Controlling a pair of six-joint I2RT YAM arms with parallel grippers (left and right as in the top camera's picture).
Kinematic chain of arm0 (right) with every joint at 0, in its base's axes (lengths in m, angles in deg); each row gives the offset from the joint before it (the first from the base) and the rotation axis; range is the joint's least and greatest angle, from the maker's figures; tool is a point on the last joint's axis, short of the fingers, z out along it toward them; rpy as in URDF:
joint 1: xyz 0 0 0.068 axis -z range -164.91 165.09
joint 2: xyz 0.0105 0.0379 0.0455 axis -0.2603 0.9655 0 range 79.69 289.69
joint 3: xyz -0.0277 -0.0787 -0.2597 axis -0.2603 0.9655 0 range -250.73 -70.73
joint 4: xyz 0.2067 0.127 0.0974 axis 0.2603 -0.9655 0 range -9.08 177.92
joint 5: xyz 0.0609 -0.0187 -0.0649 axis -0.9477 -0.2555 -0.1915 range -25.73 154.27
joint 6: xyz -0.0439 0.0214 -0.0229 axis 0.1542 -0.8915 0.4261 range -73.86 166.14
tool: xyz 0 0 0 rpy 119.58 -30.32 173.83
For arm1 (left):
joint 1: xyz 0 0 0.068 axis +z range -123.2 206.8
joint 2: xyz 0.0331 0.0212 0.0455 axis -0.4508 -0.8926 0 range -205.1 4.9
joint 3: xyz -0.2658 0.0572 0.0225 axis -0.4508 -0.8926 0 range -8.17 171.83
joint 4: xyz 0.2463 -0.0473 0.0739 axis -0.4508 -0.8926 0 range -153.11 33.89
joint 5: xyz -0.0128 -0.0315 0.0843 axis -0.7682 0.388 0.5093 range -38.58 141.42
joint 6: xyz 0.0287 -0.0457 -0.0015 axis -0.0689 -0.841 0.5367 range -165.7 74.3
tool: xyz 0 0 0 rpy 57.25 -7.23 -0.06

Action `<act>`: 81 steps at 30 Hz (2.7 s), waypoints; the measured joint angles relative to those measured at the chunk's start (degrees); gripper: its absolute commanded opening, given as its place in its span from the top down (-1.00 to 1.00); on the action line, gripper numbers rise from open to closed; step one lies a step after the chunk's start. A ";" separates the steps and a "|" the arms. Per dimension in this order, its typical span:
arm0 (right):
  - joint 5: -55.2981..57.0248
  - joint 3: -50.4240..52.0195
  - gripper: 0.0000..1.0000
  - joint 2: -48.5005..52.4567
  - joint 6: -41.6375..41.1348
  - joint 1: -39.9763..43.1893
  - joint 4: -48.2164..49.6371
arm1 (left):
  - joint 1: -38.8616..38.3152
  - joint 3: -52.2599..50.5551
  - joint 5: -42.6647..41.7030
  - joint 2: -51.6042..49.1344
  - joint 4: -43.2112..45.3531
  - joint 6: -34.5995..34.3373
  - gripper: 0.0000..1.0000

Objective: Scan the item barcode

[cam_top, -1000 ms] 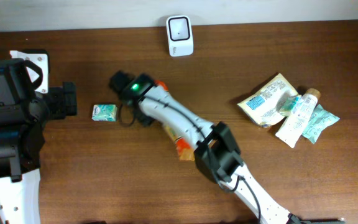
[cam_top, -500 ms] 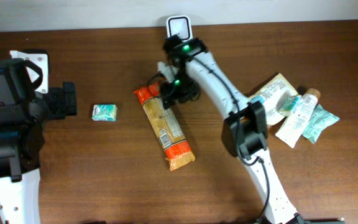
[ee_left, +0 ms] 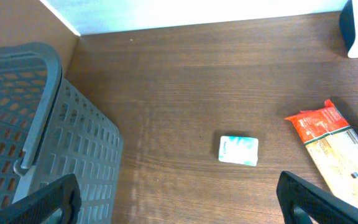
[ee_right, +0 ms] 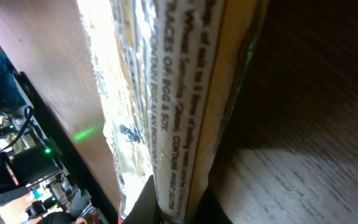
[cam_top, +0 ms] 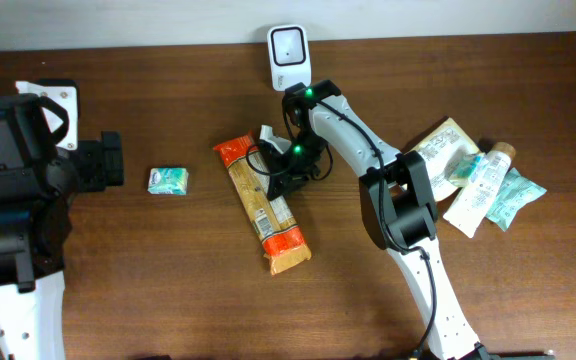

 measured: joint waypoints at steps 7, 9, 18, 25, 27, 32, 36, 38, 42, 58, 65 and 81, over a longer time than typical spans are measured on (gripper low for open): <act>15.10 -12.44 0.92 0.07 -5.44 -1.68 -7.45 | 0.00 0.00 0.02 0.00 0.00 0.00 -0.98; 31.80 -21.92 0.92 -0.39 -10.62 -4.09 -11.13 | 0.00 0.00 0.02 0.00 0.00 0.00 -0.98; 51.82 -14.25 0.23 -0.63 -10.58 -18.08 -3.26 | 0.00 0.00 0.02 0.00 0.00 0.00 -0.98; 48.72 -10.91 0.15 -0.76 -7.04 -15.87 -1.11 | 0.00 0.00 0.02 0.00 0.00 0.00 -0.98; 48.70 -10.91 0.15 -0.76 -6.99 -15.87 -1.11 | 0.00 0.00 0.00 0.00 0.00 0.00 -0.98; 43.47 -12.24 0.02 -0.74 -6.03 -14.45 -3.21 | 0.00 0.00 0.02 0.00 0.00 0.00 -0.98; 31.98 -18.69 -0.50 -0.59 -2.64 -9.03 -4.96 | 0.00 0.00 0.02 0.00 0.00 0.00 -0.98; 23.82 -18.71 -0.59 -0.61 0.74 -4.33 -5.55 | 0.00 0.00 0.02 0.00 0.00 0.00 -0.98; 17.64 -12.63 -0.64 -0.61 3.56 -0.63 -3.17 | 0.00 0.00 0.00 0.00 0.00 0.00 -0.98; 9.75 -0.42 0.68 -0.63 7.28 0.15 -0.44 | 0.00 0.00 0.02 0.00 0.00 0.00 -0.98; 10.12 -3.67 0.92 -1.20 7.58 -1.42 -3.98 | 0.00 0.00 0.00 0.00 0.02 0.00 -0.98; 4.81 -41.77 0.92 -3.41 2.80 10.01 -9.68 | 0.00 0.00 0.02 0.00 0.00 0.00 -0.98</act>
